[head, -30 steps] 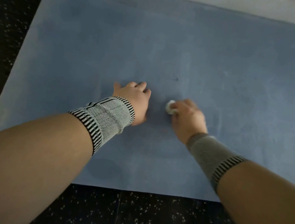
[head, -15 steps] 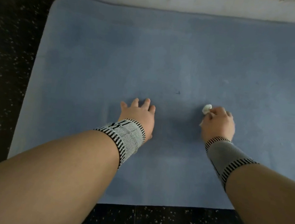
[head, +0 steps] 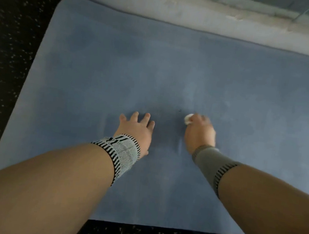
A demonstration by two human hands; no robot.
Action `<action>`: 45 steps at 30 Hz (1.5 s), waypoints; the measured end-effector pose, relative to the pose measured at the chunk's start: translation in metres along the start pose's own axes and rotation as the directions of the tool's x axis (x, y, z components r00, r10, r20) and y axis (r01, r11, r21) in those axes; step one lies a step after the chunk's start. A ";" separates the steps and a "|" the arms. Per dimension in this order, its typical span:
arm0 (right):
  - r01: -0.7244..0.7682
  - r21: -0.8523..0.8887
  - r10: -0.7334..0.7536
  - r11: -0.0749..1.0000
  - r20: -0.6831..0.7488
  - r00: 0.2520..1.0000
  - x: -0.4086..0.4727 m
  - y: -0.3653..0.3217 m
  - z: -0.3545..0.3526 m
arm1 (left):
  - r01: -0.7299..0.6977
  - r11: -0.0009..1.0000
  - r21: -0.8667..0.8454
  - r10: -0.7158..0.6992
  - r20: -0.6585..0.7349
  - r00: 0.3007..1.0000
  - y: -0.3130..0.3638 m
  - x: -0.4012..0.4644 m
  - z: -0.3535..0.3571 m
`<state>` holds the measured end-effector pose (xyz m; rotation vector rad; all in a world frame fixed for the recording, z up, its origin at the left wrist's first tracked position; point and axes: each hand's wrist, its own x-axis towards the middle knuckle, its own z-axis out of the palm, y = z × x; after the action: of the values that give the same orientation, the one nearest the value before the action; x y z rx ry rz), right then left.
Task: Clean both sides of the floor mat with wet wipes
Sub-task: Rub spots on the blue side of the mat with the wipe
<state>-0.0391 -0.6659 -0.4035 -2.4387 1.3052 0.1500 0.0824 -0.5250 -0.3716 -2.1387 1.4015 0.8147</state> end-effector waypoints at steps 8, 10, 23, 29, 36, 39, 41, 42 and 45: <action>0.708 -0.254 -0.556 0.658 0.470 0.685 0.061 -0.001 -0.032 | 0.034 0.992 -0.119 -0.034 0.002 0.999 0.002 -0.001 -0.002; 0.552 -0.220 -0.502 0.804 0.245 0.829 0.089 0.015 -0.035 | 0.043 0.988 -0.147 -0.046 -0.013 0.999 0.002 0.000 0.001; 0.588 -0.109 -0.587 0.802 0.048 0.809 0.114 -0.019 -0.017 | 0.215 0.883 -0.418 -0.334 -0.237 0.912 0.010 0.023 -0.019; 0.952 0.057 -0.876 0.299 0.412 0.251 0.039 -0.025 -0.002 | 0.246 0.857 -0.452 -0.349 -0.160 0.923 0.006 0.034 -0.021; 0.688 -0.145 -0.676 0.711 0.125 0.726 0.105 -0.041 -0.011 | 0.272 0.876 -0.397 -0.348 -0.132 0.928 0.007 0.035 -0.030; 0.893 -0.048 -0.830 0.448 0.349 0.435 0.053 -0.031 0.007 | 0.257 0.876 -0.408 -0.342 -0.151 0.927 0.006 0.035 -0.031; 0.936 -0.044 -0.867 0.350 0.363 0.342 0.063 -0.016 0.006 | 0.262 0.872 -0.413 -0.350 -0.153 0.924 0.006 0.034 -0.031; 0.906 -0.098 -0.854 0.412 0.305 0.421 0.081 -0.012 0.000 | 0.265 0.872 -0.412 -0.358 -0.168 0.918 0.007 0.034 -0.030; 0.675 -0.230 -0.681 0.701 0.063 0.729 0.131 -0.001 -0.015 | 0.269 0.879 -0.393 -0.361 -0.183 0.914 0.012 0.034 -0.028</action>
<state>0.0352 -0.7733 -0.4242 -2.9626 0.3143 0.0742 0.0879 -0.5702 -0.3755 -2.7485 1.0173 0.7324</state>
